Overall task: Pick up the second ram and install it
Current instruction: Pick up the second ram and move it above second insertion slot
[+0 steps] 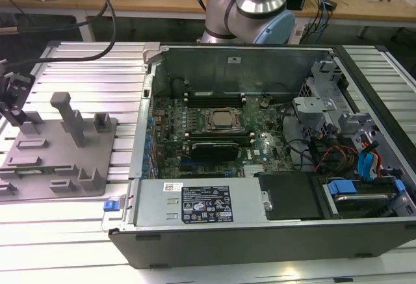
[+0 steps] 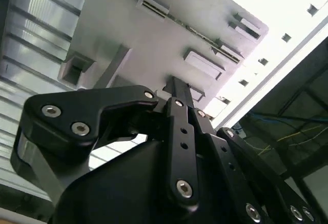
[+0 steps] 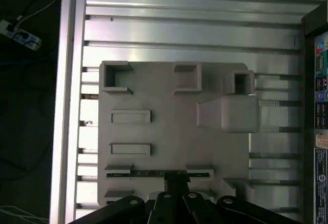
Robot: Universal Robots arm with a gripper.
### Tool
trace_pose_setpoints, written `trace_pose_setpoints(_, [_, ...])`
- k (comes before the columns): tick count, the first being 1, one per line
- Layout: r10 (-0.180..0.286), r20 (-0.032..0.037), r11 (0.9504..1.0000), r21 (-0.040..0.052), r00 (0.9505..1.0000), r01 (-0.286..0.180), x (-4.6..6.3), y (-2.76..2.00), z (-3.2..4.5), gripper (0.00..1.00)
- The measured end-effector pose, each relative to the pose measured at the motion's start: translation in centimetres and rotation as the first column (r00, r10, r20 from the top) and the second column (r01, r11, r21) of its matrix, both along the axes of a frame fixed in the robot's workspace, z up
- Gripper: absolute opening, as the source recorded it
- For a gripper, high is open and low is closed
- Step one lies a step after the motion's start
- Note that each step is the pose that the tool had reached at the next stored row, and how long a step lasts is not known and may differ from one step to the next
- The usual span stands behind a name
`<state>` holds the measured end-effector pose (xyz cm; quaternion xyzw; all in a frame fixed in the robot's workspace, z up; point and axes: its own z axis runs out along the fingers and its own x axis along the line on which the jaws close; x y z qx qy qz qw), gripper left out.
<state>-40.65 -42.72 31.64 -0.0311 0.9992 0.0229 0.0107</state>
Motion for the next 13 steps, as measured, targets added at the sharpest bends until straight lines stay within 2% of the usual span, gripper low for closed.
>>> trace_pose_setpoints(2, [0.040,0.0000,0.9992,0.0000,0.9992,-0.040,0.00,0.00,-0.03,0.08])
trace_pose_setpoints(3, [0.086,0.0000,0.9963,0.0000,0.9963,-0.086,0.00,0.00,-0.06,0.08])
trace_pose_setpoints(4, [0.105,0.0000,0.9945,0.0000,0.9945,-0.105,0.00,0.00,-0.07,0.08])
trace_pose_setpoints(5, [0.133,0.0000,0.9912,0.0000,0.9912,-0.133,0.00,0.00,-0.09,0.08])
trace_pose_setpoints(7, [0.204,0.0000,0.9790,0.0000,0.9790,-0.204,0.00,0.00,-0.14,0.08])
trace_pose_setpoints(9, [0.293,0.0000,0.9561,0.0000,0.9561,-0.293,0.00,0.00,-0.21,0.08])
trace_pose_setpoints(11, [0.383,0.0000,0.9238,-0.0001,0.9238,-0.383,0.00,0.00,-0.27,0.08])
trace_pose_setpoints(12, [0.430,-0.0001,0.9030,-0.0001,0.9030,-0.430,0.00,0.00,-0.31,0.08])
trace_pose_setpoints(13, [0.452,0.0001,0.8921,0.0000,0.8921,-0.452,0.00,0.00,-0.33,0.08])
